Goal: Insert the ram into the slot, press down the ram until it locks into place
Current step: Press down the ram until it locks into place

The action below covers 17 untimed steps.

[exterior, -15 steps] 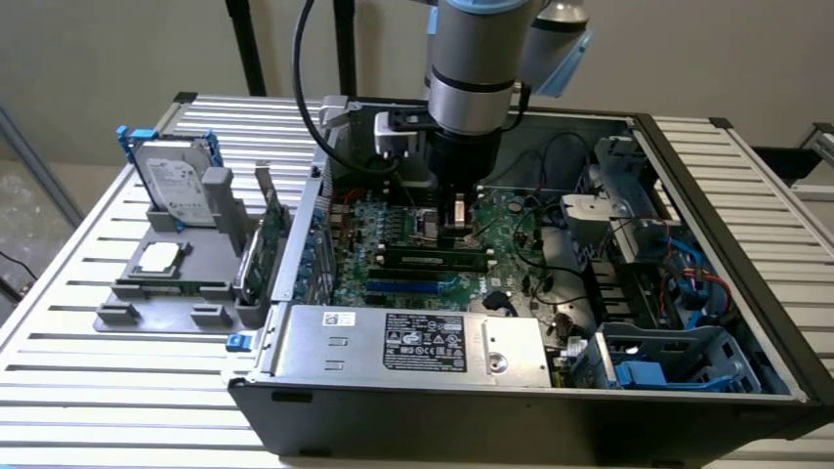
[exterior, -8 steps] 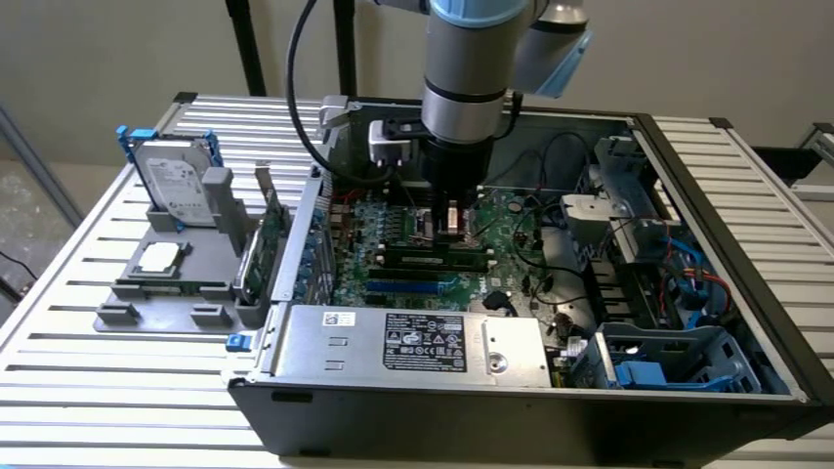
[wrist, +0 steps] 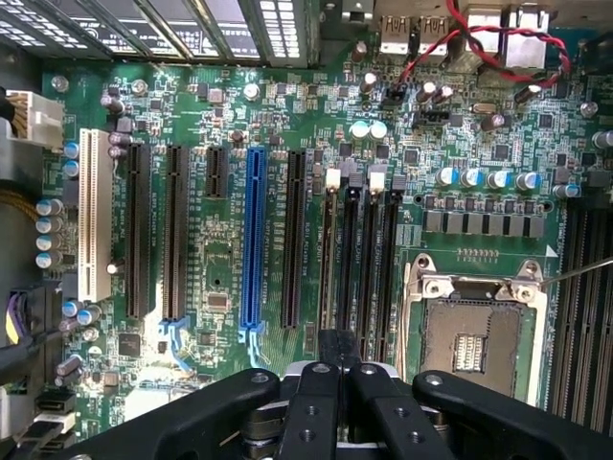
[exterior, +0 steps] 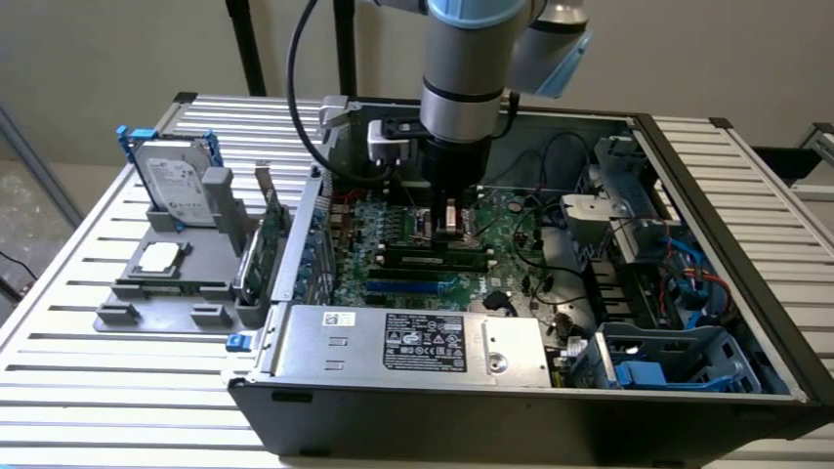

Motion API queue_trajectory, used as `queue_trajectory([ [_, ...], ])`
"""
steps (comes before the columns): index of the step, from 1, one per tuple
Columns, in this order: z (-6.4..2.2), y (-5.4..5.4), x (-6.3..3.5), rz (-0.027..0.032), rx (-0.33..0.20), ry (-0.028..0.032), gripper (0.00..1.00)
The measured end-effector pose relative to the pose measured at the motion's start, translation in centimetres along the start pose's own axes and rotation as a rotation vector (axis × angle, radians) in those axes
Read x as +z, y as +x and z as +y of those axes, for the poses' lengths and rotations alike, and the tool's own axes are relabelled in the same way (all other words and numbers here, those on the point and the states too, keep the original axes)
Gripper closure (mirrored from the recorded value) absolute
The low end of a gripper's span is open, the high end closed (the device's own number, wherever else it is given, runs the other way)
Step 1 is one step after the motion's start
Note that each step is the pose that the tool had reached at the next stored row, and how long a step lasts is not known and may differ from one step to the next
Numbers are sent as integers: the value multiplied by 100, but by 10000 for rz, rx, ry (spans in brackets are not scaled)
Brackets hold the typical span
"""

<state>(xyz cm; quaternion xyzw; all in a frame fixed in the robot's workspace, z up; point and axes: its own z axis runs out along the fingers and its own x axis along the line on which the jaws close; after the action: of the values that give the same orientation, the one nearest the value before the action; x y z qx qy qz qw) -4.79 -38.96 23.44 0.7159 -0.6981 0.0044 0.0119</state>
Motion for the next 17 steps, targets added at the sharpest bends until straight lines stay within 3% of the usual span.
queue_trajectory([
  [9, -5, -1, 88, -6, 1, -4, 89],
  [12, -49, -5, 44, -41, -3, -56, 89],
  [14, -84, 3, -33, -17, -3, -131, 89],
  [17, -124, 7, -102, -19, -4, -192, 89],
])
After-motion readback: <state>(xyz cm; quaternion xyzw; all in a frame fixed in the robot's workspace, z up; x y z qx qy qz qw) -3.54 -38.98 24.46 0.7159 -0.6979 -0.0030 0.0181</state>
